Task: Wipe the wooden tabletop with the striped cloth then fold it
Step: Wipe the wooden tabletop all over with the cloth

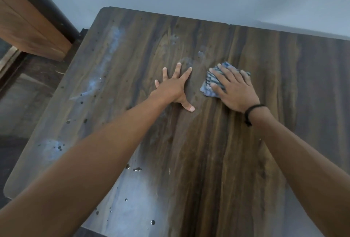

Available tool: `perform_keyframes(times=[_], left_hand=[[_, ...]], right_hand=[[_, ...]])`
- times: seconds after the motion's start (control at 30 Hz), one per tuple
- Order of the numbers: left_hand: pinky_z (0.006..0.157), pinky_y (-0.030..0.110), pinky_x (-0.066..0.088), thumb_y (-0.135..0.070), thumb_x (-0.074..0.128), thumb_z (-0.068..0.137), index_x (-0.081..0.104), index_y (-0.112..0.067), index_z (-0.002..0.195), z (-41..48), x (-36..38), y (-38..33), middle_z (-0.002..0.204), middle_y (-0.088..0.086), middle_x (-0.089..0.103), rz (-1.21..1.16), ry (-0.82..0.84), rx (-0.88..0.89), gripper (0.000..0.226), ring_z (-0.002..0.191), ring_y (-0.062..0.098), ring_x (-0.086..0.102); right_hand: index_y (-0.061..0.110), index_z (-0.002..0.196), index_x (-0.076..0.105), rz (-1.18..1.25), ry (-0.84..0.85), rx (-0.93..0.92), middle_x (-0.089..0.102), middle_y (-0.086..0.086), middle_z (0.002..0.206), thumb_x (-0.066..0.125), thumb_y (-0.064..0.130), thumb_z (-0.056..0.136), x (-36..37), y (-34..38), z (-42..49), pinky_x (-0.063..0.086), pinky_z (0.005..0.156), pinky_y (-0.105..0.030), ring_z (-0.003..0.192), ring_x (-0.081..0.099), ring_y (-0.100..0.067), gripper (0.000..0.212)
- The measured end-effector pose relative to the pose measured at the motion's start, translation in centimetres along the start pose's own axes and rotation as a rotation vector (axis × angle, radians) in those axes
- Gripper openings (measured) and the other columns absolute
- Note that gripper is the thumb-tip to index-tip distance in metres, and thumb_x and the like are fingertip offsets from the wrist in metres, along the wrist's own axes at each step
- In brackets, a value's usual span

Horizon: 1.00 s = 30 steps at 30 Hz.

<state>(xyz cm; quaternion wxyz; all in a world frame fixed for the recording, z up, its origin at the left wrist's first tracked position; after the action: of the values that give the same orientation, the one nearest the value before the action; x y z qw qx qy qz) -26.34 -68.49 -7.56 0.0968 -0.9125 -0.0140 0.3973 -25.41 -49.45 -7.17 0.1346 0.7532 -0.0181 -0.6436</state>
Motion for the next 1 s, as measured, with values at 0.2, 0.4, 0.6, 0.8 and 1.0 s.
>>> perform_keyframes(times=[0.2,0.4,0.6,0.8,1.0], left_hand=[[0.11,0.074,0.004,-0.052,0.092,0.055,-0.029,-0.044,0.148,0.3,-0.3,-0.1,0.152,-0.011,-0.045,0.035,0.057,-0.032,0.153,0.142,0.044,-0.032],[0.11,0.076,0.009,-0.057,0.089,0.056,-0.041,-0.039,0.141,0.8,0.0,-0.6,0.144,-0.005,-0.055,0.126,0.148,-0.094,0.156,0.138,0.049,-0.035],[0.111,0.076,0.009,-0.062,0.089,0.05,-0.052,-0.033,0.125,2.2,0.2,-0.5,0.136,0.006,-0.061,0.174,0.184,-0.127,0.162,0.129,0.059,-0.039],[0.11,0.076,0.013,-0.061,0.088,0.055,-0.04,-0.039,0.141,2.5,-1.3,-0.8,0.146,-0.003,-0.054,0.099,0.152,-0.089,0.155,0.135,0.055,-0.035],[0.107,0.08,0.01,-0.056,0.09,0.057,-0.031,-0.042,0.147,3.2,-3.5,-1.6,0.152,-0.008,-0.046,0.036,0.083,-0.087,0.151,0.141,0.05,-0.03]], right_hand=[[0.04,0.159,0.018,0.088,-0.043,0.288,0.013,0.004,0.169,0.025,0.054,0.105,-2.0,-4.7,5.1,-0.001,0.124,-0.048,0.155,0.008,-0.023,0.057],[0.043,0.158,0.017,0.014,0.012,0.025,0.014,0.01,0.168,0.024,0.056,0.104,-0.9,-2.4,3.0,0.002,0.124,-0.044,0.155,0.009,-0.017,0.056],[0.041,0.159,0.018,0.076,-0.064,0.272,0.013,0.005,0.169,0.025,0.053,0.104,-2.0,-4.8,6.4,0.0,0.125,-0.048,0.155,0.009,-0.023,0.056],[0.041,0.158,0.02,0.034,-0.058,0.134,0.017,0.008,0.168,0.025,0.054,0.105,-1.6,-4.9,3.7,0.002,0.124,-0.044,0.155,0.011,-0.018,0.055],[0.042,0.159,0.015,0.036,-0.017,0.144,0.01,0.007,0.169,0.025,0.054,0.105,-1.6,-3.5,6.7,-0.002,0.124,-0.047,0.155,0.007,-0.021,0.056]])
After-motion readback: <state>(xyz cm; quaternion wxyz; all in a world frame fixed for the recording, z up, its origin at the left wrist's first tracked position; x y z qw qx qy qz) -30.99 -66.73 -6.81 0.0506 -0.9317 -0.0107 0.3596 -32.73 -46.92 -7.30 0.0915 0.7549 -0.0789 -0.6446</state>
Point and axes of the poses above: each hand's wrist, its own z-axis towards the middle knuckle, its own x-axis out of the palm, y = z × x, the point moved 9 cm from there along z, towards the middle knuckle
